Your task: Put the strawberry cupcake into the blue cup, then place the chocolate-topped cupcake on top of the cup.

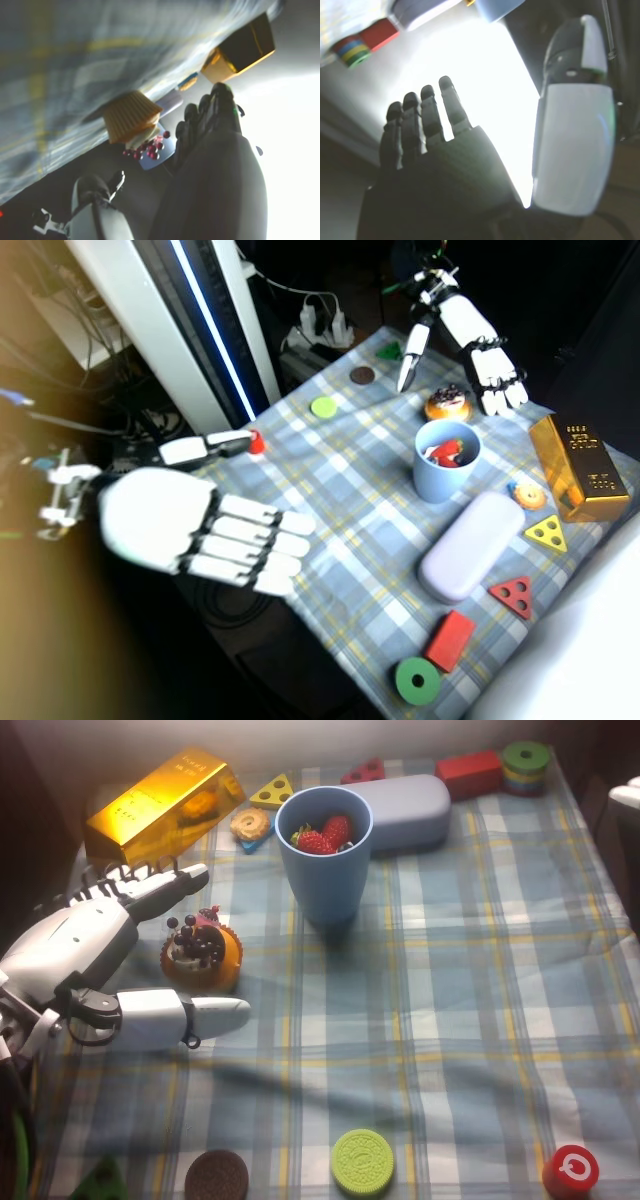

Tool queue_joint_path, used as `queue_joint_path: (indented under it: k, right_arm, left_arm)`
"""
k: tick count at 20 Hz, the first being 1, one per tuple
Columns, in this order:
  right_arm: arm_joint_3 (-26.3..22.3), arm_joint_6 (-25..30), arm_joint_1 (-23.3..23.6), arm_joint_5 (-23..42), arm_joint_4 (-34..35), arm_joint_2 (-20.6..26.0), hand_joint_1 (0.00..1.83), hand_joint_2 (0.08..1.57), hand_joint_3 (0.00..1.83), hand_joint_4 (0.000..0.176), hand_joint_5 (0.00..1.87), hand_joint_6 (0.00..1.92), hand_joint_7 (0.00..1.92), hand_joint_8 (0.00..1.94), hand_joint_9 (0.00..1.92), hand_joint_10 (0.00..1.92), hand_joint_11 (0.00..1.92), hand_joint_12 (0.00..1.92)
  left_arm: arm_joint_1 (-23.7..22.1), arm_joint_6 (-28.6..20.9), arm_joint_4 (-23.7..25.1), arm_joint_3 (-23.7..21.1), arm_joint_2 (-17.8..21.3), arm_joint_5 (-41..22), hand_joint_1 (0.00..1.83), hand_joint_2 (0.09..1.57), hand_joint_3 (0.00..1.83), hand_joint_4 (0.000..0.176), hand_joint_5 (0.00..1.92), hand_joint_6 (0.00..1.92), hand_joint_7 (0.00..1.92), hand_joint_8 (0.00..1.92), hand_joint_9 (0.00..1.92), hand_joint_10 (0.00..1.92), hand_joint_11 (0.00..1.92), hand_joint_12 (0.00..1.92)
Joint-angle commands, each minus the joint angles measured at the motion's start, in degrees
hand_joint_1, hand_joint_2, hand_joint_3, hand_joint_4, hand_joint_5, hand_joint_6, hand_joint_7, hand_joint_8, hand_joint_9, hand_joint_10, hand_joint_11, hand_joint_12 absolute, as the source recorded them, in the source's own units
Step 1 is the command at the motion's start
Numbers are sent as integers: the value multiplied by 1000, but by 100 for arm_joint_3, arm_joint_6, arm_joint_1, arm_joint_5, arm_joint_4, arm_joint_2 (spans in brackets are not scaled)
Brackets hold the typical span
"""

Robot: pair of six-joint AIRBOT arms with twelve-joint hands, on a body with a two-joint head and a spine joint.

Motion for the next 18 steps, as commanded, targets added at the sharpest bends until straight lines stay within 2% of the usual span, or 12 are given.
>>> queue_joint_path:
  k: [1, 2, 3, 5, 6, 8, 10, 12, 14, 15, 16, 18]
  right_arm:
    - [-35, 35, 16, 877, 181, 19, 0, 881, 15, 0, 0, 0, 0, 0, 0, 0, 0, 0]
    - [-39, 35, -25, 904, 196, 20, 0, 872, 9, 30, 0, 0, 0, 0, 0, 0, 0, 0]
    - [-39, 35, -41, 910, 198, 20, 0, 870, 7, 39, 0, 0, 0, 0, 0, 0, 0, 0]
    - [-47, 35, -42, 911, 197, 19, 0, 848, 0, 43, 0, 0, 0, 0, 0, 0, 0, 0]
    - [-62, 35, -42, 928, 196, 19, 0, 835, 0, 65, 0, 0, 0, 0, 0, 0, 0, 0]
    - [-93, 34, -42, 972, 183, 18, 21, 809, 0, 63, 0, 0, 0, 0, 0, 0, 0, 0]
    - [-102, 34, -43, 989, 169, 1, 36, 771, 0, 88, 0, 0, 0, 0, 0, 0, 0, 0]
    - [-102, 34, -43, 989, 159, -16, 49, 783, 2, 63, 0, 0, 0, 0, 0, 0, 0, 0]
    - [-106, 34, -43, 990, 153, -34, 89, 782, 0, 79, 0, 0, 0, 0, 0, 0, 0, 0]
    - [-109, 34, -43, 990, 152, -38, 69, 798, 6, 61, 0, 0, 0, 0, 0, 0, 0, 0]
    - [-110, 34, -43, 990, 151, -43, 58, 815, 12, 45, 0, 0, 0, 0, 0, 0, 0, 0]
    - [-110, 34, -50, 990, 152, -58, 86, 788, 0, 42, 0, 0, 0, 0, 0, 0, 0, 0]
  left_arm:
    - [-77, -29, 143, 40, -37, -620, 706, 748, 0, 105, 273, 10, 270, 14, 87, 5, 0, 0]
    - [-77, -29, 128, 57, -50, -618, 736, 756, 3, 116, 276, 10, 274, 12, 77, 0, 0, 0]
    - [-83, -29, 114, 76, -73, -603, 774, 761, 4, 120, 286, 12, 277, 11, 65, 0, 0, 0]
    - [-86, -30, 89, 115, -112, -571, 825, 764, 2, 123, 307, 15, 308, 17, 73, 4, 0, 0]
    - [-86, -30, 82, 135, -126, -555, 846, 767, 1, 118, 335, 8, 335, 8, 90, 4, 0, 0]
    - [-86, -32, 62, 163, -160, -517, 877, 761, 0, 135, 364, 13, 371, 15, 102, 6, 0, 0]
    - [-87, -35, 57, 196, -222, -496, 897, 761, 1, 138, 419, 13, 419, 10, 134, 7, 0, 0]
    - [-90, -36, 45, 236, -268, -484, 911, 771, 1, 113, 464, 9, 451, 6, 157, 6, 0, 0]
    - [-99, -51, 27, 277, -292, -472, 946, 808, 7, 96, 521, 7, 510, 6, 198, 6, 0, 0]
    - [-101, -87, 21, 297, -299, -472, 941, 836, 16, 85, 537, 11, 541, 16, 216, 11, 0, 0]
    - [-101, -139, 18, 320, -304, -472, 943, 851, 7, 90, 550, 6, 557, 7, 232, 7, 0, 0]
    - [-103, -185, 9, 348, -304, -472, 981, 869, 4, 103, 605, 11, 659, 19, 275, 8, 0, 0]
